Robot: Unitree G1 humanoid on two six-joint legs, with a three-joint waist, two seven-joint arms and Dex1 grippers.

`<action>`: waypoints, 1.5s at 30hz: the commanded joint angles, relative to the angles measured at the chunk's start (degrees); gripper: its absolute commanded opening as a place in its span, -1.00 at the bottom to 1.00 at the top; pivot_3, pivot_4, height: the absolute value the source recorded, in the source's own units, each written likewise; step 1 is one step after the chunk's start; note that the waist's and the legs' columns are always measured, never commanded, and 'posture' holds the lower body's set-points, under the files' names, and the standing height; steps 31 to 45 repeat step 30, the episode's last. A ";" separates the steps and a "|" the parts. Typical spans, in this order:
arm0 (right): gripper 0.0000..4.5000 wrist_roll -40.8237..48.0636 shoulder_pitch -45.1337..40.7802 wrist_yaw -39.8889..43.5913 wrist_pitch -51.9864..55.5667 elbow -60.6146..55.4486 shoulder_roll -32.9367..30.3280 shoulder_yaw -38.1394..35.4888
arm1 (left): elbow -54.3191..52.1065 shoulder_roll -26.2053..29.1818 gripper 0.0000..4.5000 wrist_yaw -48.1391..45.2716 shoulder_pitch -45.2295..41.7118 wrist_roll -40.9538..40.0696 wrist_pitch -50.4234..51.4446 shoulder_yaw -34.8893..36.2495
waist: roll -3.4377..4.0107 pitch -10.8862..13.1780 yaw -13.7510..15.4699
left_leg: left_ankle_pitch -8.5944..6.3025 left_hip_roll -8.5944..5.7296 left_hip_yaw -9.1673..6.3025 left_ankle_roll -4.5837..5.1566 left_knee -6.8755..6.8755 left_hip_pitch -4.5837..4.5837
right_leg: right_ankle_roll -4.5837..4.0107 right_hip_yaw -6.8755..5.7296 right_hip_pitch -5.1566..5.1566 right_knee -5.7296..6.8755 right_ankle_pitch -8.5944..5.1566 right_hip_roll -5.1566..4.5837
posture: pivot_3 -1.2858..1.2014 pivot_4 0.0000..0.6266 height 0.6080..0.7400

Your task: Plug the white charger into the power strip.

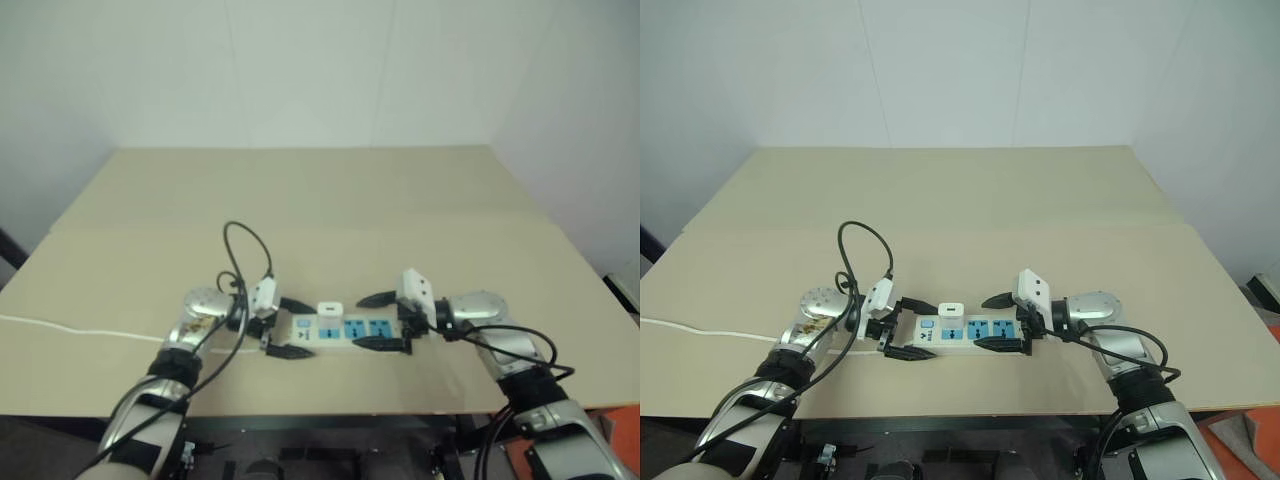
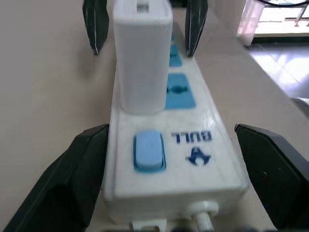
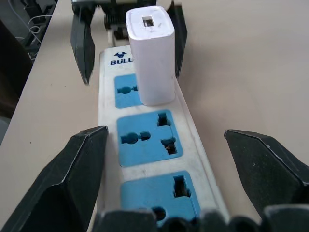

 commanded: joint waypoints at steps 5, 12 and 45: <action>1.00 6.14 5.14 -0.14 4.06 -12.06 -7.72 -9.39 | -16.45 7.97 0.98 -1.71 2.60 -7.37 9.23 4.56 | 0.00 0.26 0.16 | 0.00 0.00 0.00 0.00 0.00 -0.07 | 0.00 0.00 -0.06 -0.01 0.00 -0.02 | 0.03 -0.52 1.00; 1.00 12.39 16.62 -1.26 9.42 -23.09 -18.45 -22.59 | -17.68 16.64 0.98 0.17 4.34 -7.25 12.78 8.09 | -0.03 0.34 0.14 | 0.00 0.02 0.03 0.00 0.00 -0.05 | 0.03 -0.01 -0.06 -0.03 -0.03 -0.02 | 0.03 -0.52 1.00; 1.00 17.63 35.01 -7.85 21.62 -34.62 -23.79 -41.00 | -26.66 25.94 0.98 3.65 13.67 -11.33 23.30 14.25 | -0.13 0.43 0.14 | 0.00 0.19 0.26 -0.01 0.00 -0.06 | -0.05 0.06 -0.15 -0.03 -0.06 0.04 | 0.03 -0.52 1.00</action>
